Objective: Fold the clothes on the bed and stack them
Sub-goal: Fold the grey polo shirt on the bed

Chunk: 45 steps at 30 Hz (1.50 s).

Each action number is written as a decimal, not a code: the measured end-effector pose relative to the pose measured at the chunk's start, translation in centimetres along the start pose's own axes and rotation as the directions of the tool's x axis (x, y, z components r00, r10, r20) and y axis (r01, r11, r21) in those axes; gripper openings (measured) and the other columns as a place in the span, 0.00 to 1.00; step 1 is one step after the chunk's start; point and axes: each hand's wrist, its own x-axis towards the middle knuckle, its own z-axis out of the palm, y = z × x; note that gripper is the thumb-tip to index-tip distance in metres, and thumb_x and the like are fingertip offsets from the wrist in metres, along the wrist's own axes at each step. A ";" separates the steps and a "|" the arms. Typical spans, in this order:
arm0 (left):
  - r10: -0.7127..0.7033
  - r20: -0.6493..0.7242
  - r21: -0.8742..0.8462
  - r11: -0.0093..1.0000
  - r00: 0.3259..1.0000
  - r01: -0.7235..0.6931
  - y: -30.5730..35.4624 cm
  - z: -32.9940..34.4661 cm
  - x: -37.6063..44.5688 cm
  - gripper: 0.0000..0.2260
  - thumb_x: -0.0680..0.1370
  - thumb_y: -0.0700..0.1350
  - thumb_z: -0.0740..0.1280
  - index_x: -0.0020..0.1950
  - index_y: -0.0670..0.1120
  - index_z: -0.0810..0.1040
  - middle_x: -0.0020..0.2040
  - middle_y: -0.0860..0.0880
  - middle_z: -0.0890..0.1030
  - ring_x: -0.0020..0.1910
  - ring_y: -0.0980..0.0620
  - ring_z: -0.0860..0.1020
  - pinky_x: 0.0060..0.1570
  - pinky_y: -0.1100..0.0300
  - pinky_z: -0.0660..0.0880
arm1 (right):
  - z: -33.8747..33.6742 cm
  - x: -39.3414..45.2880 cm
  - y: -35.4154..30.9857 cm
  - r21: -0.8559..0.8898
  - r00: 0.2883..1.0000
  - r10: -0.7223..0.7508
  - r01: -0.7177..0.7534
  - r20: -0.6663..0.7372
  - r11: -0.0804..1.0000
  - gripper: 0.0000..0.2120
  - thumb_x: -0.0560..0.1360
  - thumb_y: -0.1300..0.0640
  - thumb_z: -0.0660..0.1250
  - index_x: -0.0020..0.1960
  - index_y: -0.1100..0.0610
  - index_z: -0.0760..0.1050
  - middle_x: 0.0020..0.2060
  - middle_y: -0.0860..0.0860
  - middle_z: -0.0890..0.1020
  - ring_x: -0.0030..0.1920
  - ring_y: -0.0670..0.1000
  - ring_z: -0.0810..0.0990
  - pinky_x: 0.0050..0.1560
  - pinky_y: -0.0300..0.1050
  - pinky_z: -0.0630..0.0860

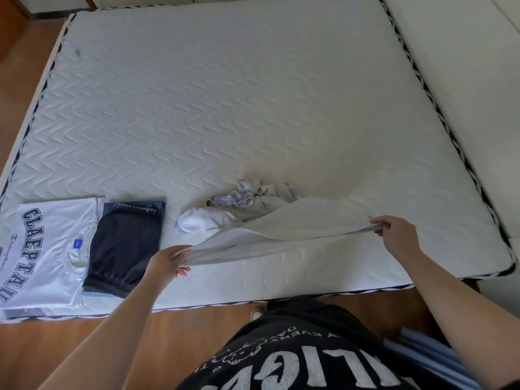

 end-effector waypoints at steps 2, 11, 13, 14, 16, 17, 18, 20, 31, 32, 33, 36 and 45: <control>0.013 0.018 -0.093 0.996 1.000 -0.012 -1.6 0.4 -1.0 0.11 0.80 0.39 0.65 0.57 0.52 0.83 0.34 0.50 0.84 0.34 0.53 0.83 0.32 0.70 0.75 | 0.7 -1.5 0.5 0.012 0.999 0.035 -0.035 0.031 0.999 0.14 0.80 0.69 0.58 0.54 0.65 0.82 0.50 0.62 0.83 0.46 0.58 0.82 0.40 0.31 0.72; -0.152 -0.037 -0.563 0.820 0.988 0.106 -7.4 0.2 -4.7 0.15 0.80 0.30 0.56 0.57 0.41 0.80 0.44 0.41 0.84 0.44 0.43 0.84 0.47 0.57 0.78 | 2.2 -7.2 2.9 0.211 0.962 0.269 -0.252 -0.056 0.944 0.14 0.78 0.66 0.60 0.52 0.58 0.83 0.43 0.56 0.85 0.39 0.49 0.83 0.40 0.34 0.73; -0.207 -0.113 -0.544 0.831 0.972 0.114 -8.0 0.1 -4.9 0.16 0.80 0.32 0.57 0.55 0.45 0.82 0.42 0.43 0.85 0.41 0.45 0.85 0.43 0.57 0.78 | 2.0 -7.9 3.6 0.292 0.931 0.351 -0.309 -0.103 0.905 0.14 0.78 0.66 0.60 0.51 0.57 0.83 0.43 0.56 0.85 0.37 0.46 0.83 0.37 0.35 0.74; -0.219 -0.154 -0.526 0.844 0.963 0.108 -8.1 0.2 -5.0 0.15 0.80 0.33 0.59 0.53 0.47 0.83 0.42 0.44 0.85 0.41 0.46 0.85 0.42 0.57 0.79 | 1.9 -8.3 4.0 0.334 0.915 0.387 -0.330 -0.117 0.883 0.14 0.78 0.65 0.60 0.50 0.56 0.83 0.43 0.56 0.85 0.37 0.46 0.83 0.35 0.35 0.75; -0.213 -0.193 -0.507 0.858 0.958 0.089 -8.0 0.4 -5.1 0.14 0.81 0.36 0.62 0.51 0.51 0.84 0.39 0.46 0.86 0.40 0.48 0.85 0.41 0.58 0.79 | 1.8 -8.8 4.6 0.431 0.879 0.457 -0.363 -0.135 0.826 0.13 0.78 0.65 0.60 0.49 0.54 0.83 0.42 0.56 0.85 0.37 0.49 0.84 0.32 0.33 0.78; -0.197 -0.193 -0.497 0.864 0.961 0.077 -7.7 0.4 -5.1 0.14 0.80 0.36 0.62 0.51 0.51 0.84 0.39 0.46 0.86 0.39 0.48 0.85 0.39 0.59 0.79 | 1.8 -9.0 4.8 0.475 0.860 0.490 -0.376 -0.140 0.796 0.13 0.78 0.65 0.61 0.48 0.54 0.83 0.42 0.56 0.84 0.37 0.50 0.84 0.34 0.32 0.79; -0.174 -0.183 -0.481 0.874 0.968 0.066 -7.3 0.4 -5.0 0.15 0.80 0.35 0.62 0.51 0.52 0.84 0.39 0.47 0.86 0.39 0.49 0.85 0.38 0.60 0.80 | 1.8 -9.2 5.0 0.508 0.843 0.517 -0.385 -0.146 0.771 0.13 0.79 0.65 0.61 0.47 0.53 0.83 0.42 0.56 0.84 0.37 0.51 0.85 0.37 0.34 0.81; -0.088 -0.149 -0.411 0.912 0.985 0.019 -6.4 0.3 -4.9 0.17 0.79 0.33 0.61 0.52 0.51 0.84 0.40 0.47 0.86 0.39 0.49 0.85 0.36 0.62 0.80 | 1.7 -9.5 5.2 0.544 0.824 0.542 -0.382 -0.165 0.747 0.14 0.79 0.64 0.61 0.46 0.52 0.83 0.41 0.55 0.84 0.38 0.52 0.85 0.42 0.40 0.83; 0.091 -0.028 -0.154 0.984 0.995 -0.094 -1.2 0.2 -1.8 0.15 0.78 0.33 0.57 0.51 0.44 0.82 0.40 0.42 0.84 0.37 0.46 0.85 0.33 0.61 0.80 | 0.1 -7.6 6.7 0.313 0.911 0.407 -0.366 -0.075 0.877 0.16 0.78 0.66 0.56 0.50 0.54 0.82 0.42 0.58 0.84 0.43 0.54 0.83 0.41 0.40 0.76; 0.065 -0.042 -0.187 0.980 0.997 -0.072 -0.7 0.5 -1.4 0.14 0.79 0.33 0.58 0.51 0.42 0.82 0.41 0.42 0.84 0.37 0.45 0.85 0.33 0.61 0.80 | 0.1 -7.4 6.8 0.298 0.914 0.401 -0.365 -0.065 0.882 0.16 0.78 0.66 0.56 0.51 0.55 0.82 0.42 0.57 0.84 0.44 0.54 0.83 0.42 0.41 0.75; 0.044 -0.058 -0.227 0.972 0.997 -0.057 -0.1 0.8 -0.9 0.13 0.78 0.33 0.58 0.50 0.42 0.82 0.42 0.41 0.84 0.38 0.45 0.85 0.34 0.61 0.80 | 0.1 -7.1 7.0 0.303 0.913 0.404 -0.370 -0.058 0.878 0.16 0.78 0.65 0.57 0.52 0.56 0.82 0.42 0.57 0.84 0.44 0.54 0.82 0.41 0.41 0.75; -0.010 -0.104 -0.395 0.918 0.994 -0.032 2.8 1.3 0.4 0.12 0.77 0.32 0.61 0.47 0.43 0.83 0.44 0.41 0.84 0.39 0.48 0.85 0.36 0.65 0.80 | -0.4 -5.3 6.9 0.364 0.903 0.426 -0.383 -0.045 0.849 0.15 0.78 0.66 0.57 0.53 0.58 0.82 0.43 0.58 0.84 0.44 0.53 0.82 0.44 0.43 0.76; 0.124 -0.060 -0.588 0.798 0.990 -0.136 19.9 -0.1 6.7 0.09 0.78 0.30 0.63 0.55 0.38 0.78 0.49 0.43 0.82 0.47 0.51 0.82 0.46 0.65 0.79 | -4.5 9.4 0.8 0.711 0.837 0.543 -0.418 0.061 0.565 0.16 0.75 0.76 0.56 0.56 0.67 0.78 0.41 0.61 0.79 0.33 0.50 0.79 0.30 0.29 0.76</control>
